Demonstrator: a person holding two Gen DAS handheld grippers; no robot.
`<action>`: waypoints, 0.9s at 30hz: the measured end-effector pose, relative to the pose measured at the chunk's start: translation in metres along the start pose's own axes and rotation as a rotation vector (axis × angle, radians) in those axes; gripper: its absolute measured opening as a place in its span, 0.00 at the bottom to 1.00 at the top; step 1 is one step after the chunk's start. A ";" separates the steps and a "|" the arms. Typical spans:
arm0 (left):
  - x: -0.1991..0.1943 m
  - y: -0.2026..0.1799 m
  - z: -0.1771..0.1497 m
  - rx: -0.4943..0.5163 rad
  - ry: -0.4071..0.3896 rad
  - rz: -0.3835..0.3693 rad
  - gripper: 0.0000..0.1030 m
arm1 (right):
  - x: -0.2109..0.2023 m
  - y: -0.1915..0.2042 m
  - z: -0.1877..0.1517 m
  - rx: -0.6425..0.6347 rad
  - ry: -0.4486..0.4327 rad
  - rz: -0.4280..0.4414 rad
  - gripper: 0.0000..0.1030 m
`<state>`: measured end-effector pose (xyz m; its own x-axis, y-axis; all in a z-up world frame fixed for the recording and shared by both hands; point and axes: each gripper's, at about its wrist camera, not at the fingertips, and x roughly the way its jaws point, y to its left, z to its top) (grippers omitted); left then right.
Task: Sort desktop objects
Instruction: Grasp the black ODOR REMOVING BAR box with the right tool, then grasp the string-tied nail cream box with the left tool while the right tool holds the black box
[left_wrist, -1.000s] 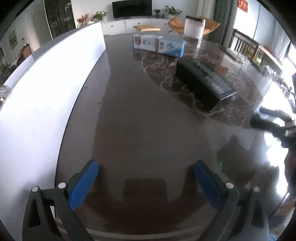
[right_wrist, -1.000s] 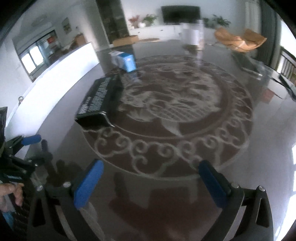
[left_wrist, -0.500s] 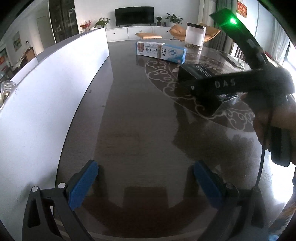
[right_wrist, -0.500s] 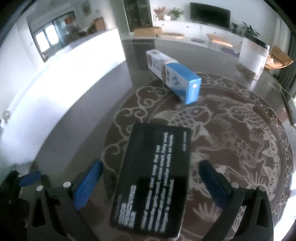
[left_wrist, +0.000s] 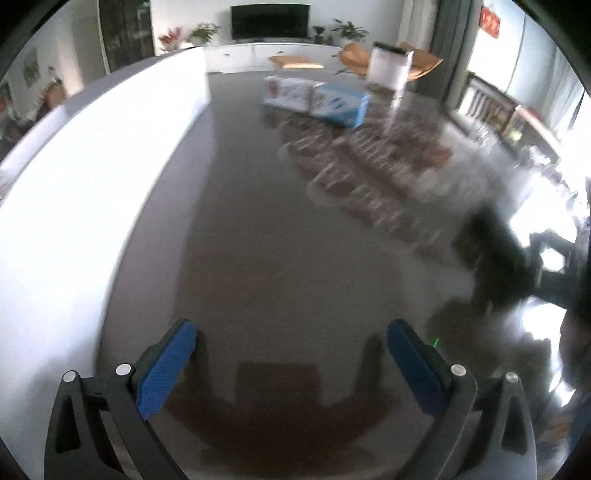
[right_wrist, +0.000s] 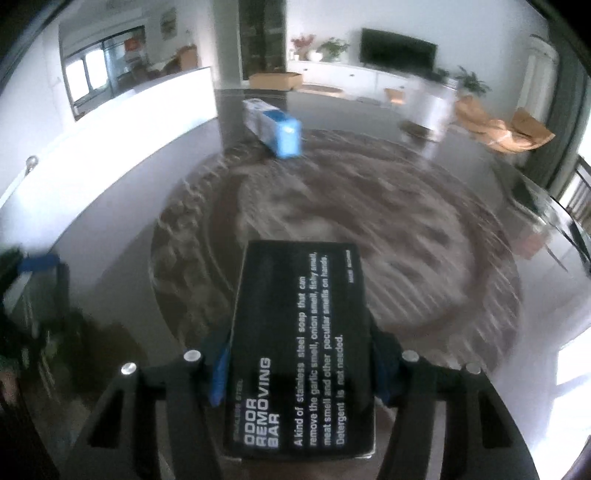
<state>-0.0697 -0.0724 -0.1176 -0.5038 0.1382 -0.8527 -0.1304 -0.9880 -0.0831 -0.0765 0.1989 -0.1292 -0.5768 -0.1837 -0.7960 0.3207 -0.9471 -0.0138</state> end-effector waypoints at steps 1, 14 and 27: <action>0.003 -0.005 0.016 0.000 -0.007 0.000 1.00 | -0.006 -0.006 -0.007 0.007 -0.004 -0.009 0.58; 0.089 -0.034 0.229 -0.163 0.014 0.057 1.00 | -0.022 -0.015 -0.027 0.021 -0.017 -0.015 0.58; 0.138 -0.023 0.234 -0.151 0.007 0.142 0.50 | -0.021 -0.016 -0.026 0.021 -0.017 -0.015 0.58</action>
<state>-0.3363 -0.0147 -0.1124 -0.5015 -0.0031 -0.8651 0.0709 -0.9968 -0.0376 -0.0498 0.2245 -0.1275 -0.5940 -0.1739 -0.7855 0.2964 -0.9550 -0.0127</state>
